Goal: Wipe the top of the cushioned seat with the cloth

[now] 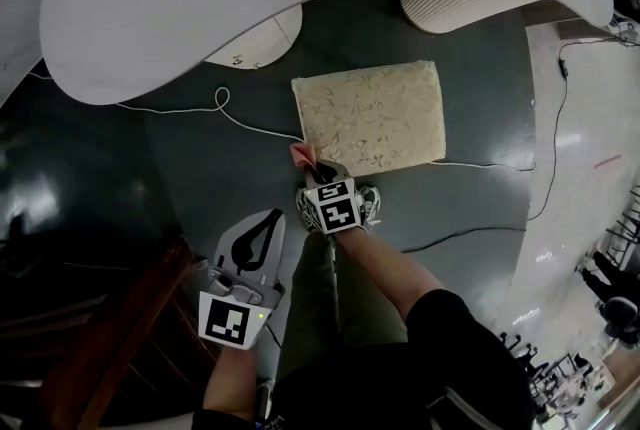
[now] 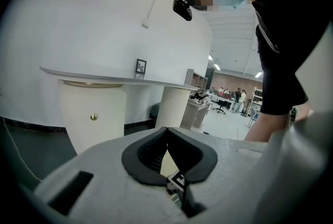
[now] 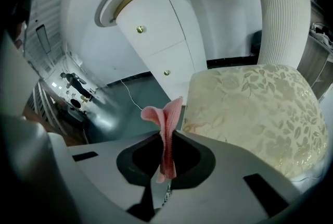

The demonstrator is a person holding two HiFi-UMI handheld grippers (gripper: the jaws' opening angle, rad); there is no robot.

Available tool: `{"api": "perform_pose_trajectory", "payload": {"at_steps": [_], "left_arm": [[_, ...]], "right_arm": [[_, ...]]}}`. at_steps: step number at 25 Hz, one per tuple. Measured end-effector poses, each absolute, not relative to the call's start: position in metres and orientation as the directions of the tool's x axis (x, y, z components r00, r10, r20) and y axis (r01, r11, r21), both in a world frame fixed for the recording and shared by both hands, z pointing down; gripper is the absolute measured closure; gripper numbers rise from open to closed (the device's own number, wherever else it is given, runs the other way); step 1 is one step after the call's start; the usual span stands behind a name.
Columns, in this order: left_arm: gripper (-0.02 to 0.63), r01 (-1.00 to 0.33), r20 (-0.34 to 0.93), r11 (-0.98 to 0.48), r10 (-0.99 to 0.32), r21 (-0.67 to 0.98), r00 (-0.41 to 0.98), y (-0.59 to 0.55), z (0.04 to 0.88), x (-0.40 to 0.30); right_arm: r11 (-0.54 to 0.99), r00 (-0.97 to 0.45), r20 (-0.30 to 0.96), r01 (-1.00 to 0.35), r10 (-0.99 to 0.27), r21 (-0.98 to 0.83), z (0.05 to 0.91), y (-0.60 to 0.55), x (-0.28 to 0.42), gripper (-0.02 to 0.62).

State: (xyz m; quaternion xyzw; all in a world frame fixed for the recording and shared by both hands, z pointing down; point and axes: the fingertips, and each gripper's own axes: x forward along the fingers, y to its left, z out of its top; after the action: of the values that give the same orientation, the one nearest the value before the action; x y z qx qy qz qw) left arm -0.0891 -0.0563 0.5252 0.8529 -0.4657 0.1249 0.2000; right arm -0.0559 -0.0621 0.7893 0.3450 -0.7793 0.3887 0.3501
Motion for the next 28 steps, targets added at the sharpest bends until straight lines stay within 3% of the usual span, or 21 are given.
{"api": "perform_pose_trajectory", "payload": {"at_steps": [10, 28], "left_arm": [[0.589, -0.814, 0.386, -0.521, -0.717, 0.258, 0.581, -0.061, 0.533, -0.073], [0.589, -0.704, 0.376, -0.649, -0.599, 0.290, 0.707, -0.079, 0.533, 0.029]], "right_arm": [[0.424, -0.431, 0.854, -0.858, -0.292, -0.289, 0.803, -0.059, -0.002, 0.569], [0.277, -0.123, 0.902, -0.961, -0.413, -0.004, 0.799, -0.118, 0.240, 0.569]]}}
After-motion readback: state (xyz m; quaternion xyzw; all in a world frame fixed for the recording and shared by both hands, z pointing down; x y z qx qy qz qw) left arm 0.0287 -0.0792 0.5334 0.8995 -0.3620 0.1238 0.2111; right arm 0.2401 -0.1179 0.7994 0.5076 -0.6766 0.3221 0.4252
